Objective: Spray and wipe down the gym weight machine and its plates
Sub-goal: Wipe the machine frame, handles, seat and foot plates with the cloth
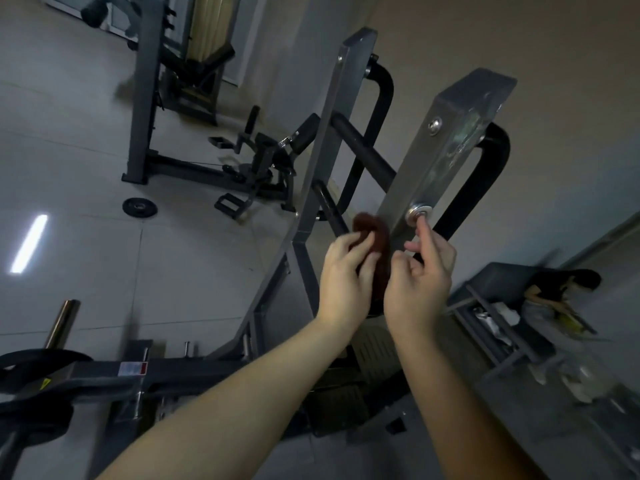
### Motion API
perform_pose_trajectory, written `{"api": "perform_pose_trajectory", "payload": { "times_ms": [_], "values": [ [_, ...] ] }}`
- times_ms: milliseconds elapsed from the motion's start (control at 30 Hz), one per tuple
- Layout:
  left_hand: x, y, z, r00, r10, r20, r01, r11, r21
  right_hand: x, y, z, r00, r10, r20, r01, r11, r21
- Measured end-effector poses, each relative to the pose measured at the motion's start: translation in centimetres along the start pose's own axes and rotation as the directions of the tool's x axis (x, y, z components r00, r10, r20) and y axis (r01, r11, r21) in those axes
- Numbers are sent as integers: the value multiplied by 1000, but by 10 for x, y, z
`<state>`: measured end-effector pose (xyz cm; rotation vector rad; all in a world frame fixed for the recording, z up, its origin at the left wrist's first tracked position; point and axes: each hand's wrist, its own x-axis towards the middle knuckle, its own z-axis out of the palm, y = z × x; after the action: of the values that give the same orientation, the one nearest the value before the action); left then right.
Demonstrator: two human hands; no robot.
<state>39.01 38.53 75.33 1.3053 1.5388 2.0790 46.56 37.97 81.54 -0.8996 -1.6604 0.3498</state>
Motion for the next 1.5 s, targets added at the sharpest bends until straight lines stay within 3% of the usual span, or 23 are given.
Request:
{"api": "perform_pose_trajectory", "payload": {
  "times_ms": [167, 433, 533, 633, 733, 900, 1000, 1100, 1233, 1400, 1500],
  "values": [
    [-51, -57, 1, 948, -298, 112, 297, 954, 23, -23, 25, 9, 998, 66, 17, -66, 998, -9],
    [7, -25, 5, 994, -104, -44, 99, 989, -108, -29, 54, 9, 1000, 29, -3, -29, 999, 23],
    [-27, -52, 7, 986, -164, 16, 165, 985, -44, -44, 74, 9, 997, 76, 9, -76, 997, 19],
    [-72, -89, 11, 939, -334, 83, 332, 942, 39, -60, 87, 9, 982, 180, 61, -181, 983, 10],
    [-73, -88, 14, 915, -398, 61, 398, 917, 11, -66, 93, 9, 973, 211, 90, -214, 976, 28],
    [-27, -49, 15, 972, -225, -68, 222, 973, -58, -67, 102, 8, 983, 164, 82, -172, 981, 94],
    [-36, -63, 17, 983, -182, -38, 182, 983, -2, -73, 112, 9, 991, 115, 61, -121, 986, 110],
    [-71, -103, 19, 957, -286, 53, 275, 950, 151, -81, 124, 10, 991, 120, 59, -127, 985, 115],
    [-95, -133, 17, 866, -475, 154, 424, 862, 277, -90, 129, 11, 969, 229, 91, -239, 965, 112],
    [-81, -120, 24, 879, -477, -3, 477, 878, 35, -89, 132, 9, 957, 268, 110, -280, 954, 110],
    [-78, -119, 29, 876, -481, -26, 480, 877, -35, -97, 140, 11, 936, 335, 110, -345, 934, 93]
  ]
}}
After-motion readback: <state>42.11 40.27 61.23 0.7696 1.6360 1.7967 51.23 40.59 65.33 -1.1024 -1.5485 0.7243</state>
